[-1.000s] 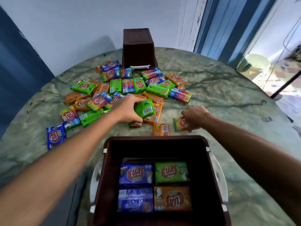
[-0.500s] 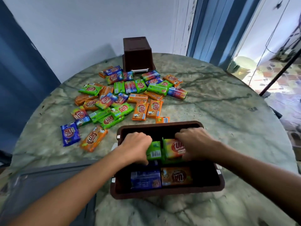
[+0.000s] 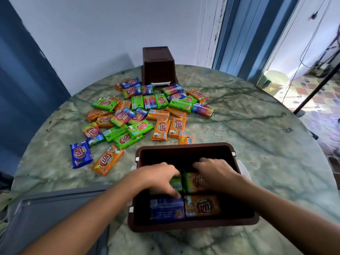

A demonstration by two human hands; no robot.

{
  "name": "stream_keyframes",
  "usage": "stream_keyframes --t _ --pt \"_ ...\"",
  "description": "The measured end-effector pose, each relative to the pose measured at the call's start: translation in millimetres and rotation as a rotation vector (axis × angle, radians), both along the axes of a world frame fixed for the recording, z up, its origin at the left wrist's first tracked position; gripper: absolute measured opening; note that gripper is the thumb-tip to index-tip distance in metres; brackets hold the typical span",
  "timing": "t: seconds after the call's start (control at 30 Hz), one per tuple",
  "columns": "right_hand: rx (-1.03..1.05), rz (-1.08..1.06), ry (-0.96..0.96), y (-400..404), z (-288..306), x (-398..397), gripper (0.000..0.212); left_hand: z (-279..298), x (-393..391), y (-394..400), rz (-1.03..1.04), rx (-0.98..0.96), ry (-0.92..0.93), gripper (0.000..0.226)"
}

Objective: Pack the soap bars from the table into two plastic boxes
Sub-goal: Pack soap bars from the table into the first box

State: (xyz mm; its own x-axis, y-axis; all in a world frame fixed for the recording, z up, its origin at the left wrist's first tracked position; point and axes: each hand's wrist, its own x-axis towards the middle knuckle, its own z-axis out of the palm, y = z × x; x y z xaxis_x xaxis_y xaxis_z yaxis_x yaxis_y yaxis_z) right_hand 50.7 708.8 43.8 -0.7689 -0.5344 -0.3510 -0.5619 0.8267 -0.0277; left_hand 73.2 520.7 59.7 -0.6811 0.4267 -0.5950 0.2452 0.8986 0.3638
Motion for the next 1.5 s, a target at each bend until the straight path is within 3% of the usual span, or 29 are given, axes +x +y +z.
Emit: stream_keyframes --t 0.13,0.2,0.3,0.43,0.5,0.63,0.73,0.87,0.93,1.03,1.2,1.3,1.4,1.5 --pt "-0.357 0.021 0.186 -6.8 59.4 -34.5 0.032 58.8 -28.6 -18.4 0.181 0.369 -0.069 0.033" --pt "-0.412 0.019 0.249 -11.0 70.5 -67.6 0.035 64.2 -60.0 -29.6 0.338 0.447 0.029 0.028" --pt "-0.252 0.127 0.244 -17.9 51.4 -119.2 0.055 42.9 -115.0 -38.3 0.457 0.313 0.234 0.035" --pt "0.152 0.402 0.081 -27.8 -3.1 -165.8 0.081 -10.4 -166.5 -31.1 0.489 0.000 0.262 0.055" --pt "0.254 0.516 0.069 -33.9 -28.0 -183.9 0.090 -39.7 -184.9 -30.1 0.514 -0.123 0.267 0.060" --pt "0.302 0.642 0.026 -47.0 -60.0 -189.6 0.092 -73.7 -202.4 -28.8 0.489 -0.332 0.280 0.063" --pt "0.289 0.719 0.038 -50.5 -70.8 -189.1 0.088 -81.1 -209.9 -20.7 0.532 -0.318 0.271 0.059" --pt "0.268 0.793 0.073 -49.4 -68.8 -191.7 0.082 -91.8 -210.0 -13.4 0.588 -0.289 0.302 0.078" --pt "0.260 0.771 0.099 -43.1 -66.1 -191.2 0.073 -92.4 -208.5 -18.0 0.615 -0.222 0.275 0.084" --pt "0.175 0.547 0.119 -25.8 -51.1 -192.4 0.064 -73.3 -199.6 -33.1 0.604 -0.049 0.191 0.082" --pt "-0.022 0.196 0.207 3.4 10.7 -185.8 0.057 -12.8 -158.8 -55.9 0.462 0.120 0.330 0.086" --pt "-0.065 0.151 0.253 17.0 43.4 -155.0 0.062 19.3 -118.6 -55.9 0.358 0.225 0.373 0.088" --pt "-0.061 0.114 0.179 23.9 59.2 -101.1 0.079 33.9 -68.9 -49.9 0.210 0.245 0.409 0.088" --pt "0.000 0.123 0.085 29.3 52.1 -43.4 0.071 19.5 -22.6 -37.9 0.045 0.205 0.308 0.086"
